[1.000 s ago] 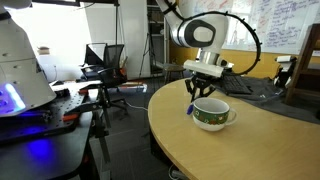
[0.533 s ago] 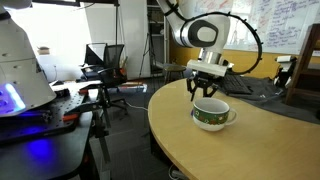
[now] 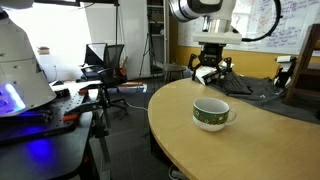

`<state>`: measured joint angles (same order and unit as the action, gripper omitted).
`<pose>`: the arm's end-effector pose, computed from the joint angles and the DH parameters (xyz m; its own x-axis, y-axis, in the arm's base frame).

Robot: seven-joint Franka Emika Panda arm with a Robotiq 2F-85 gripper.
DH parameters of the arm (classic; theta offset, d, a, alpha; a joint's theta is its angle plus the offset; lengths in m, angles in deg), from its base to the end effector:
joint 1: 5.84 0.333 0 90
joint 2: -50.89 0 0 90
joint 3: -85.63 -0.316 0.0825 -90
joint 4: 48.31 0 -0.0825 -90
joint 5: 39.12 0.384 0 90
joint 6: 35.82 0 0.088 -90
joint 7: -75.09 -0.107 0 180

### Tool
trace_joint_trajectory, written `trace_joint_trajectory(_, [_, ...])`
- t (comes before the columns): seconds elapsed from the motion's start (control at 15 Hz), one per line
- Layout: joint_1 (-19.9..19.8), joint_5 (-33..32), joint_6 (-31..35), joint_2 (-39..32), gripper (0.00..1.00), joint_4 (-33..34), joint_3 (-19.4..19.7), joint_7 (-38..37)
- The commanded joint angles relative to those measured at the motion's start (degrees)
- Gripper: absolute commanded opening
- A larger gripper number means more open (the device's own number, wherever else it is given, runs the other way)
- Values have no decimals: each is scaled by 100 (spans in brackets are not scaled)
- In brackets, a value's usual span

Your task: Put the marker on the table

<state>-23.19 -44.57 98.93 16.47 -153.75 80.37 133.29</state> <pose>0.6208 -0.1373 0.1937 0.6495 0.7585 -0.0533 0.7555 -0.6516 -0.0676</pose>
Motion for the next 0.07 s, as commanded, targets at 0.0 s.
trace_joint_trajectory(0.0, [-179, 277, 519, 657, 100, -860, -150, 729])
